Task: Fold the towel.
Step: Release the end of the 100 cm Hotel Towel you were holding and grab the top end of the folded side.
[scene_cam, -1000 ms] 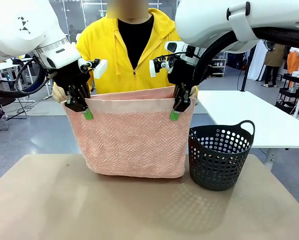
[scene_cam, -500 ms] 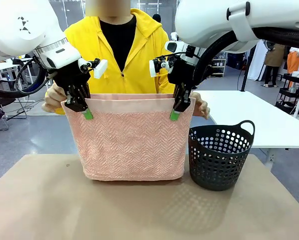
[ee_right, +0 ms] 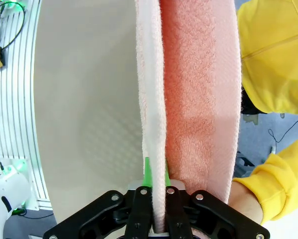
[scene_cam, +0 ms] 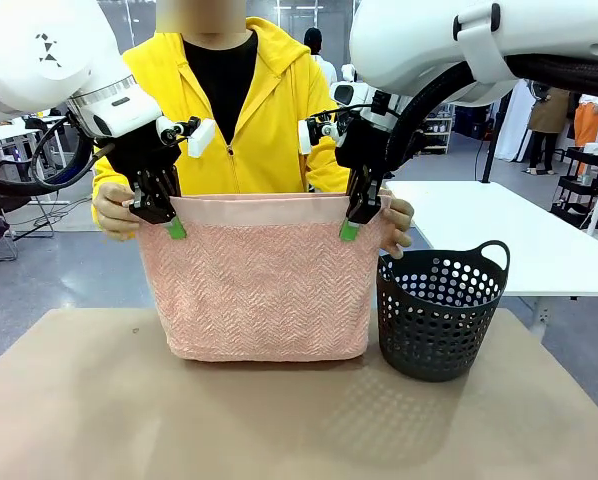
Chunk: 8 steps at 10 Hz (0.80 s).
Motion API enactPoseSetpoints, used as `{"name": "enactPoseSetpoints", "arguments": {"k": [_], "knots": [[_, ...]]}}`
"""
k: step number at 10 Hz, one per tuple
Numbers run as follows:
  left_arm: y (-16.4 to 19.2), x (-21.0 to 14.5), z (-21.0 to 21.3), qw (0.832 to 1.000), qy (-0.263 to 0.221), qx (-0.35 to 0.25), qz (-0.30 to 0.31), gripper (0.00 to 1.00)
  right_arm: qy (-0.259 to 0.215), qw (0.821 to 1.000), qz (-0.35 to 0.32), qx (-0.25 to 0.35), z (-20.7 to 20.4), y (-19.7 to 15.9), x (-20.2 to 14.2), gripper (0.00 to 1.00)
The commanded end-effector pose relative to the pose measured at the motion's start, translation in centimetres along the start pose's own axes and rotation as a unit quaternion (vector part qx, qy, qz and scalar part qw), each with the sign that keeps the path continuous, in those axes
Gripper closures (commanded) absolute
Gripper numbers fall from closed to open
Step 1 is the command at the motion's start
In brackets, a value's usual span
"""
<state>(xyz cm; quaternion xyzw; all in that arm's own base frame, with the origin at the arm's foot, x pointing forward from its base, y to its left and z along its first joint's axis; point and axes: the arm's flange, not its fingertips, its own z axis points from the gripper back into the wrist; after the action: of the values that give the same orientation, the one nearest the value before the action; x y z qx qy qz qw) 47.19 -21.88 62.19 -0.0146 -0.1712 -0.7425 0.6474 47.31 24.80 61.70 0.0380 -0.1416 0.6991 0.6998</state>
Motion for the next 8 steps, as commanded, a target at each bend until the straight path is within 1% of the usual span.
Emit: {"name": "enactPoseSetpoints", "arguments": {"k": [1, 8], "knots": [[0.04, -0.15, 0.07, 1.0, 0.004, 0.001, -0.001, 1.0, 0.0, 1.0, 0.004, 0.0, -0.01, -0.02, -0.03, 1.0], [0.04, -0.15, 0.07, 1.0, 0.004, 0.001, -0.001, 1.0, 0.0, 1.0, 0.004, 0.0, -0.01, -0.02, -0.03, 1.0]]}}
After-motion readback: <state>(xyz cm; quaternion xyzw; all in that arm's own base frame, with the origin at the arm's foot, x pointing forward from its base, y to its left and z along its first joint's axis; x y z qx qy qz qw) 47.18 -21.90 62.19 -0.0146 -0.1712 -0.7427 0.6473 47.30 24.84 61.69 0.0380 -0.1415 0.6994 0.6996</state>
